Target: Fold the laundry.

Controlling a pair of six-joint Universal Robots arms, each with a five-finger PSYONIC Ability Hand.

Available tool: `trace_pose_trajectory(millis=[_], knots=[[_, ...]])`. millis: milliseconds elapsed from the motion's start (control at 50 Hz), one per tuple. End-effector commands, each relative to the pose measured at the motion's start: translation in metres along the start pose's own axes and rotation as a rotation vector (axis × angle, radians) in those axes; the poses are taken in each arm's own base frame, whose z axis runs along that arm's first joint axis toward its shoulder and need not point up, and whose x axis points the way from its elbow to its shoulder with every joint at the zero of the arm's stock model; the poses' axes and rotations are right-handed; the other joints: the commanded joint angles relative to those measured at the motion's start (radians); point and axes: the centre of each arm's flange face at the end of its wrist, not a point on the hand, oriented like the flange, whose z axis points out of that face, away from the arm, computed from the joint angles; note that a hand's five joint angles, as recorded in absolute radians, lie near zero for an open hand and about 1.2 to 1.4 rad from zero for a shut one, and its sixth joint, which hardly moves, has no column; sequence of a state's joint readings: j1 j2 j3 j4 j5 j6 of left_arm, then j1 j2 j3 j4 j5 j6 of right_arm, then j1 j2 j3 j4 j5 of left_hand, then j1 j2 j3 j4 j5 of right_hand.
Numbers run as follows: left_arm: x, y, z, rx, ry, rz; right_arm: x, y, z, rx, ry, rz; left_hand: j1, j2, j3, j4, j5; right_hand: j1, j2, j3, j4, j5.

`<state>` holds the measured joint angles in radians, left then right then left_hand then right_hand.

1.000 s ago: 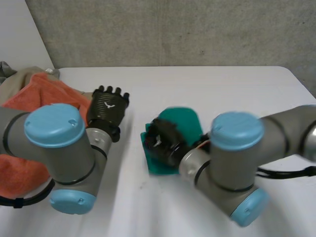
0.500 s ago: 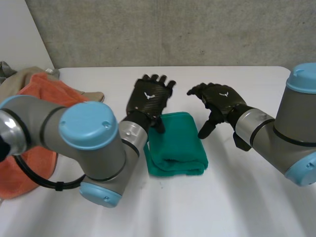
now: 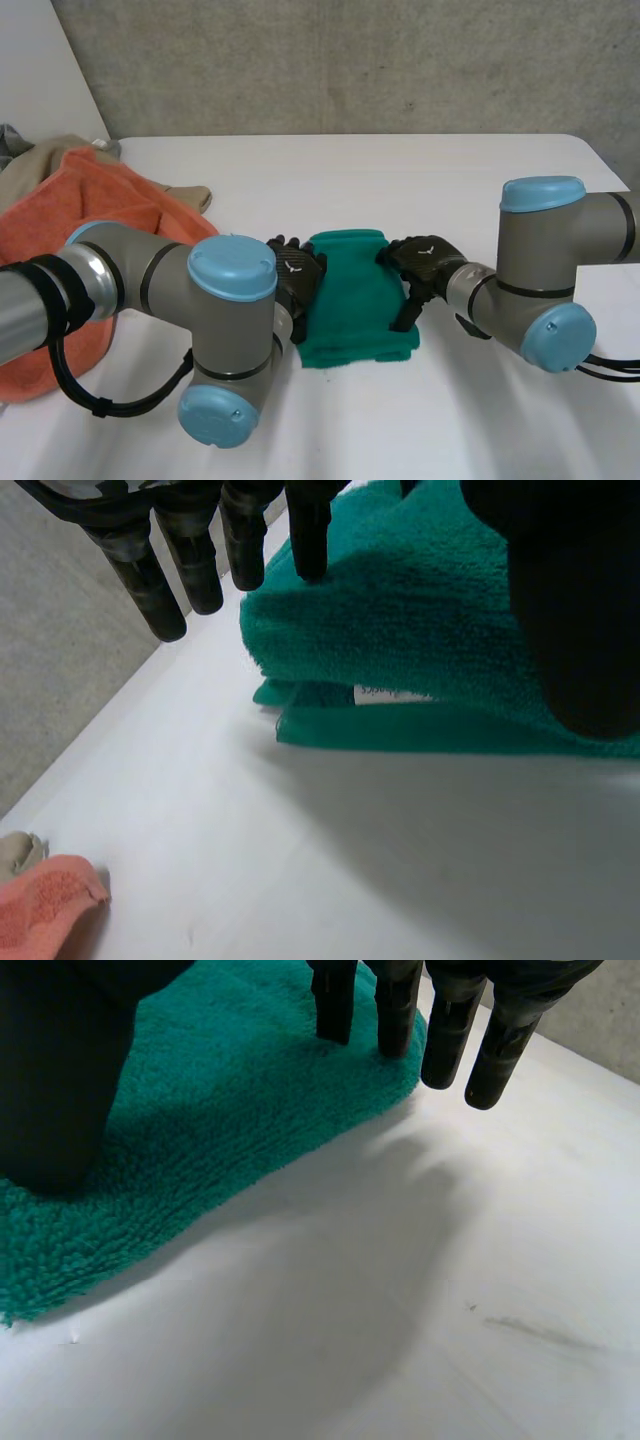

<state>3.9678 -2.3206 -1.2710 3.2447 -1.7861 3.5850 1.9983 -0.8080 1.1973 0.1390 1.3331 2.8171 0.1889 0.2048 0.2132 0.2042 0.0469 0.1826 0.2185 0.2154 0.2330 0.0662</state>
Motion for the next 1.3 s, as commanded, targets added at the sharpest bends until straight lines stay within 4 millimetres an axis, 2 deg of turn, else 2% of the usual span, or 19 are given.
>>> trace_pose_trajectory(millis=[20, 80, 120, 140, 160, 180, 220, 280, 320, 460, 560, 660, 780, 840, 920, 940, 1000, 1120, 1300], knots=[[-0.01, -0.029, -0.012, 0.084, -0.016, -0.031, -0.004, -0.025, -0.029, 0.072, 0.043, 0.006, -0.011, -0.026, -0.035, -0.026, -0.043, -0.008, -0.044, -0.041, -0.058, -0.066], [-0.027, -0.051, -0.024, 0.146, -0.04, -0.061, -0.001, -0.035, -0.039, 0.137, 0.069, 0.062, -0.011, -0.026, -0.035, -0.026, -0.043, -0.008, -0.044, -0.041, -0.058, -0.066], [-0.036, -0.06, -0.028, 0.177, -0.039, -0.077, 0.011, -0.037, -0.045, 0.181, 0.105, 0.131, -0.011, -0.026, -0.035, -0.026, -0.043, -0.008, -0.044, -0.041, -0.058, -0.066], [-0.047, -0.069, -0.032, 0.212, -0.034, -0.091, 0.017, -0.036, -0.048, 0.188, 0.124, 0.155, -0.011, -0.026, -0.035, -0.026, -0.043, -0.008, -0.044, -0.041, -0.058, -0.066], [-0.053, -0.073, -0.035, 0.232, -0.025, -0.097, 0.03, -0.03, -0.052, 0.184, 0.155, 0.207, -0.011, -0.026, -0.035, -0.026, -0.043, -0.008, -0.044, -0.041, -0.058, -0.066], [-0.059, -0.076, -0.036, 0.249, -0.017, -0.101, 0.035, -0.027, -0.053, 0.176, 0.161, 0.229, -0.008, -0.024, -0.032, -0.023, -0.04, -0.008, -0.044, -0.041, -0.058, -0.066], [-0.071, -0.086, -0.043, 0.303, 0.032, -0.109, 0.04, -0.018, -0.057, 0.156, 0.171, 0.27, 0.004, -0.012, -0.02, -0.011, -0.029, -0.008, -0.044, -0.041, -0.058, -0.066], [-0.075, -0.091, -0.05, 0.343, 0.114, -0.118, 0.044, -0.002, -0.062, 0.114, 0.182, 0.313, 0.007, -0.009, -0.017, -0.008, -0.026, -0.008, -0.044, -0.041, -0.058, -0.066], [-0.078, -0.095, -0.057, 0.358, 0.191, -0.141, 0.039, 0.009, -0.063, 0.084, 0.172, 0.33, 0.01, -0.006, -0.014, -0.005, -0.023, -0.008, -0.044, -0.041, -0.058, -0.066], [-0.082, -0.094, -0.064, 0.341, 0.326, -0.218, 0.012, 0.023, -0.058, 0.067, 0.067, 0.353, 0.025, 0.009, 0.0, 0.009, -0.008, -0.008, -0.044, -0.041, -0.058, -0.066], [-0.081, -0.094, -0.064, 0.34, 0.328, -0.22, -0.007, 0.032, -0.041, 0.081, -0.012, 0.427, 0.025, 0.009, 0.0, 0.009, -0.008, -0.008, -0.044, -0.041, -0.058, -0.066], [-0.08, -0.093, -0.065, 0.338, 0.331, -0.222, -0.023, 0.033, -0.03, 0.078, -0.063, 0.429, 0.025, 0.009, 0.0, 0.009, -0.008, 0.058, 0.022, 0.025, 0.008, 0.0], [-0.079, -0.093, -0.065, 0.335, 0.334, -0.222, -0.028, 0.033, -0.02, 0.082, -0.07, 0.42, 0.025, 0.009, 0.0, 0.009, -0.008, 0.122, 0.086, 0.09, 0.072, 0.064], [-0.079, -0.093, -0.065, 0.335, 0.334, -0.223, -0.029, 0.032, -0.014, 0.092, -0.071, 0.414, 0.025, 0.009, 0.0, 0.009, -0.008, 0.319, 0.283, 0.286, 0.268, 0.26], [-0.079, -0.092, -0.064, 0.333, 0.334, -0.225, -0.024, 0.03, -0.006, 0.116, -0.049, 0.41, 0.025, 0.009, 0.0, 0.009, -0.008, 0.782, 0.746, 0.749, 0.732, 0.724], [-0.079, -0.092, -0.064, 0.333, 0.334, -0.225, -0.022, 0.03, -0.002, 0.122, -0.034, 0.407, 0.025, 0.009, 0.0, 0.009, -0.008, 0.984, 0.948, 0.951, 0.933, 0.926], [-0.079, -0.091, -0.064, 0.328, 0.334, -0.227, -0.017, 0.028, 0.001, 0.132, -0.007, 0.405, 0.025, 0.009, 0.0, 0.009, -0.008, 1.213, 1.177, 1.18, 1.163, 1.155], [-0.079, -0.09, -0.063, 0.325, 0.334, -0.228, 0.003, 0.015, 0.007, 0.182, 0.059, 0.387, 0.025, 0.009, 0.0, 0.009, -0.008, 1.214, 1.178, 1.181, 1.163, 1.156], [-0.079, -0.09, -0.062, 0.327, 0.333, -0.228, 0.098, 0.008, 0.013, 0.24, 0.272, 0.292, 0.025, 0.009, 0.0, 0.009, -0.008, 1.214, 1.178, 1.181, 1.163, 1.156]])
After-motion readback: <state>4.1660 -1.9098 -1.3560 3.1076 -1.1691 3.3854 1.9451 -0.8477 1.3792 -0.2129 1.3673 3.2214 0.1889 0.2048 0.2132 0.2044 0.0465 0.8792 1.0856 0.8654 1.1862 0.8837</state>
